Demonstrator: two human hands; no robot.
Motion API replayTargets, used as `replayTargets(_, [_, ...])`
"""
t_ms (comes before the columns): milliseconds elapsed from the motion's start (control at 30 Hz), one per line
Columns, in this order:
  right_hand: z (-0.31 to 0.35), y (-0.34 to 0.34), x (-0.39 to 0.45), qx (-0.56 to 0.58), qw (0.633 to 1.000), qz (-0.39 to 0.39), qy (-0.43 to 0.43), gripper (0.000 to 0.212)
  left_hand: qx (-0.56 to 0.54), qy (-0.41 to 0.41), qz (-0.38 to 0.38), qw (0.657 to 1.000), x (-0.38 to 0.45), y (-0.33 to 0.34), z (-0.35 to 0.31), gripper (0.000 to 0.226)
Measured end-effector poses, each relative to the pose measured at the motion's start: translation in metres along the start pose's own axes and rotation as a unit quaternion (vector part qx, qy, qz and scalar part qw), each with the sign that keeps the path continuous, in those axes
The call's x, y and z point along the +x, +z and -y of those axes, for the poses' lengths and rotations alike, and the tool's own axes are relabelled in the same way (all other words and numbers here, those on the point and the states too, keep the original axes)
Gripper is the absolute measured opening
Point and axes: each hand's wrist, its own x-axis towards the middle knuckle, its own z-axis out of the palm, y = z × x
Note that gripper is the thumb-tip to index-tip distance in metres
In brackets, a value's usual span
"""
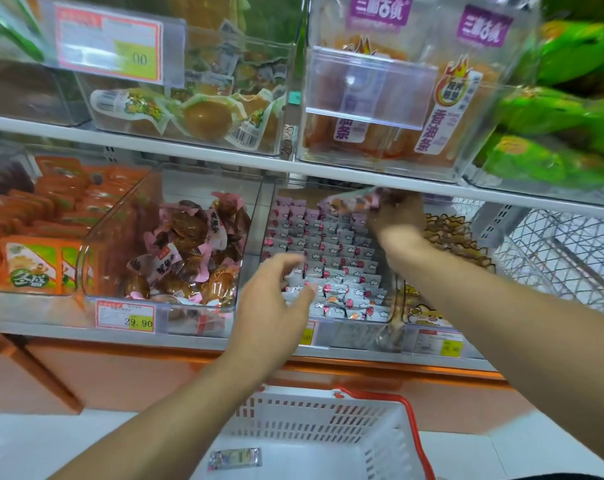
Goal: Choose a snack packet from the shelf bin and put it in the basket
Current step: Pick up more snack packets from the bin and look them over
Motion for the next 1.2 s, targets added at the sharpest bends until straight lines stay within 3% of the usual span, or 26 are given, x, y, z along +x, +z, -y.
replayTargets(33, [-0.006, -0.006, -0.015, 0.117, 0.992, 0.019, 0.032, 0.012, -0.058, -0.024, -0.026, 0.998, 0.001, -0.003, -0.004, 0.026])
replayTargets(167, [-0.030, -0.038, -0.078, 0.173, 0.976, 0.084, 0.098, 0.013, -0.197, -0.105, -0.091, 0.970, 0.000, -0.019, -0.008, 0.015])
replayTargets(300, [-0.042, -0.052, -0.113, 0.266, 0.939, 0.134, 0.173, 0.008, -0.253, -0.193, -0.046, 0.947, -0.011, -0.025, -0.004, 0.015])
replayTargets(567, [-0.059, -0.059, -0.121, 0.233, 0.934, 0.221, 0.156, 0.042, -0.348, -0.248, -0.049, 0.903, -0.019, -0.037, -0.005, 0.017])
replayTargets(667, [-0.063, -0.059, -0.120, 0.228, 0.933, 0.231, 0.153, 0.038, -0.332, -0.258, -0.073, 0.904, -0.018, -0.040, -0.002, 0.016])
replayTargets(867, [-0.073, -0.050, -0.113, 0.256, 0.931, 0.178, 0.190, 0.008, -0.359, -0.252, -0.079, 0.895, -0.016, -0.039, -0.008, 0.009])
replayTargets(967, [-0.072, -0.046, -0.109, 0.263, 0.928, 0.190, 0.182, 0.013, -0.384, -0.255, -0.065, 0.885, -0.017, -0.037, -0.008, 0.011])
replayTargets(1100, [-0.072, -0.050, -0.108, 0.173, 0.932, 0.304, 0.094, 0.054, -0.404, -0.267, -0.063, 0.873, -0.014, -0.040, -0.003, 0.014])
replayTargets(1200, [-0.072, -0.052, -0.110, 0.079, 0.944, 0.319, -0.003, 0.052, -0.410, -0.272, -0.044, 0.869, -0.013, -0.039, -0.004, 0.012])
